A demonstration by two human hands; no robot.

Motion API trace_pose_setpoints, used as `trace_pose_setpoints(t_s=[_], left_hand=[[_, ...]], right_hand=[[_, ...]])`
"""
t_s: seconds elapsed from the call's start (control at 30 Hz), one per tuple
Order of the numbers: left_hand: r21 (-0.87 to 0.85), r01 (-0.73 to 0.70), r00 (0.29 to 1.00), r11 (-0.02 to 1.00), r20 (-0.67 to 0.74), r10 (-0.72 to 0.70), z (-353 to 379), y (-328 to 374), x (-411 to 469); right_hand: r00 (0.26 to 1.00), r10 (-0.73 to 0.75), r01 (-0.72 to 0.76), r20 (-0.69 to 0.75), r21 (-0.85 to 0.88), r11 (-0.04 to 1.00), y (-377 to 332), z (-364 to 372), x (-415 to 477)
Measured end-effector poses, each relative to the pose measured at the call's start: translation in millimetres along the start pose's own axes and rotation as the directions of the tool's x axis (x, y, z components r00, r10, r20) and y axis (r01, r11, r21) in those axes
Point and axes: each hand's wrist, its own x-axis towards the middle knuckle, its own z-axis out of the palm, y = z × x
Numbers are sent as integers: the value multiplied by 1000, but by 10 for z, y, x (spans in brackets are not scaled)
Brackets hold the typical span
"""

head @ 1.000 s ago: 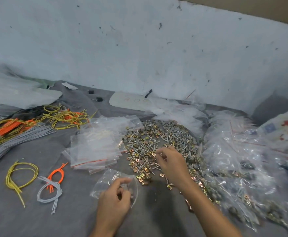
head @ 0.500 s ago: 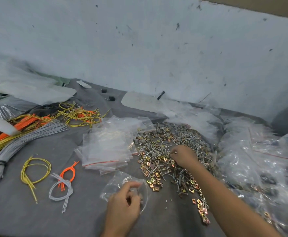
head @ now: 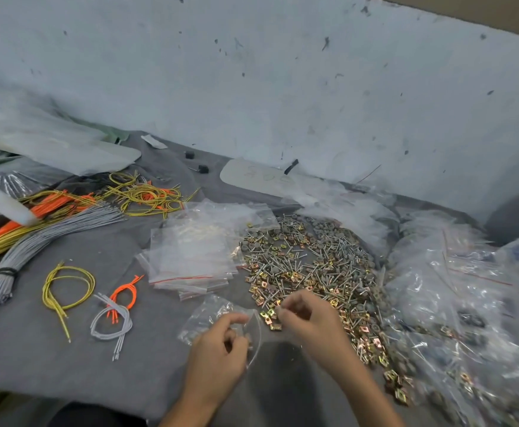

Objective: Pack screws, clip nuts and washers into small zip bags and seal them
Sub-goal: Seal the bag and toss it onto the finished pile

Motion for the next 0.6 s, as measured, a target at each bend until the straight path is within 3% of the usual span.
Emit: trace_pose_setpoints(t_s=[0.13,0.27,0.33,0.4,0.47,0.6], left_hand=[[-9,10,1000,1000,-12,-10,14,8,5],[18,-14,1000,1000,-1,14,0,8,-16],[53,-37,999,998,-9,38,-3,23,-25],[89,-59,998,994,-16,61,-3,46,-38],[148,-100,995,984,-7,102,-3,66,-60],[294,-223,974,929,105,200,5,85,-137]], right_hand=[[998,-41,40,38,30,999,-23,309,-337],[993,-116,106,-35,-217,971,-28,451,-372],[991,-129,115,-38,-260,959,-33,480,-367],[985,-140,114,-98,-236,965,-30,505,-360],[990,-57,35,-130,-164,986,-41,512,-341],[995,97,-97,0,9,995,-27,513,-287]])
